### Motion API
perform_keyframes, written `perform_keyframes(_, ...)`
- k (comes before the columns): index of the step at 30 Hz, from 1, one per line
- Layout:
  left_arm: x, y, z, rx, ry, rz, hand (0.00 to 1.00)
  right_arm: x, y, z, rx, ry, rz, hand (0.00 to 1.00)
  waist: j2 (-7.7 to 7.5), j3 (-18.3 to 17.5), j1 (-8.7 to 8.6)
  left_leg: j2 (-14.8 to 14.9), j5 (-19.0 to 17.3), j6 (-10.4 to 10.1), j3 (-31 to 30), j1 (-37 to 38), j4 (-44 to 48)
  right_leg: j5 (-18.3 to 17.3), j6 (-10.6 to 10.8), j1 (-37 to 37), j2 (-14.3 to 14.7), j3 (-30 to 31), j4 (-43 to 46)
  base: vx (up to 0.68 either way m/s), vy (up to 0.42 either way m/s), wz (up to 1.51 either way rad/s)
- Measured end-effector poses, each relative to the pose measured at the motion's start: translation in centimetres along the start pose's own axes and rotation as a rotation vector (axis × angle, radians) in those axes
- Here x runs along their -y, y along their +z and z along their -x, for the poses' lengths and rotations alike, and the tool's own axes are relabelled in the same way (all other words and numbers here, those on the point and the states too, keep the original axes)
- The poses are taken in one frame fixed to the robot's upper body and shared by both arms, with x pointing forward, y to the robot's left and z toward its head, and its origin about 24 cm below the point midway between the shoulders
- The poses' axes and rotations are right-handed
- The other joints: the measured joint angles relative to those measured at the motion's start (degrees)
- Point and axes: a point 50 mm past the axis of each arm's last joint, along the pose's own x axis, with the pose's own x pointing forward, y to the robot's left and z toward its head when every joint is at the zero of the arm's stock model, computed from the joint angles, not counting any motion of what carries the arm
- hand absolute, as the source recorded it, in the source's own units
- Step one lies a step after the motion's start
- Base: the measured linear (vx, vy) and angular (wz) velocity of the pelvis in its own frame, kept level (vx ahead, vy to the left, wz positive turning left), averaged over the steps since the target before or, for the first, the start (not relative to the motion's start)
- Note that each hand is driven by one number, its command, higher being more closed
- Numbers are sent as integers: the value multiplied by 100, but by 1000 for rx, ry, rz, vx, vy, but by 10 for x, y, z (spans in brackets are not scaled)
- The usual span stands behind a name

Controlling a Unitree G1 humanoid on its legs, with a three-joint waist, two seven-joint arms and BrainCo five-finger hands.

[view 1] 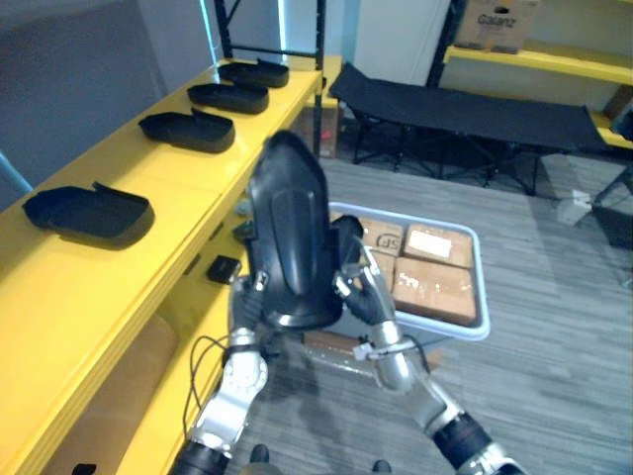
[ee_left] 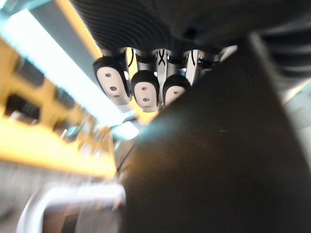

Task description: Walk over and take plastic housings, then place them on the shelf

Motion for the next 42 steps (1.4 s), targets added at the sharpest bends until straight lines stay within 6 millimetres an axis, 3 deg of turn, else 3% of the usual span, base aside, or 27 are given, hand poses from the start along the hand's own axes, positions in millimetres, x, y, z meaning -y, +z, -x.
perform_keyframes(17, -8, 4, -2, 131, 94, -245, 100, -7, -7, 9, -42, 27, -18, 0, -5, 0, -8, -29, -114, 5, 66, 85, 1, -58, 34, 1, -35, 82, 37, 10, 1, -2)
perform_keyframes(29, -9, -14, 4, 139, 144, -315, 100, -10, -9, 10, -46, 62, -17, 0, 35, 22, 13, -28, -183, -4, 177, 202, 1, -117, 56, -5, -38, 212, 109, 2, 2, -4)
perform_keyframes(42, -11, -14, 7, 181, 223, -292, 100, -6, -6, 6, -27, 63, -29, 0, 141, 84, -19, -45, -235, 10, 186, 203, 2, -123, 63, 1, -45, 238, 38, 7, 0, -1)
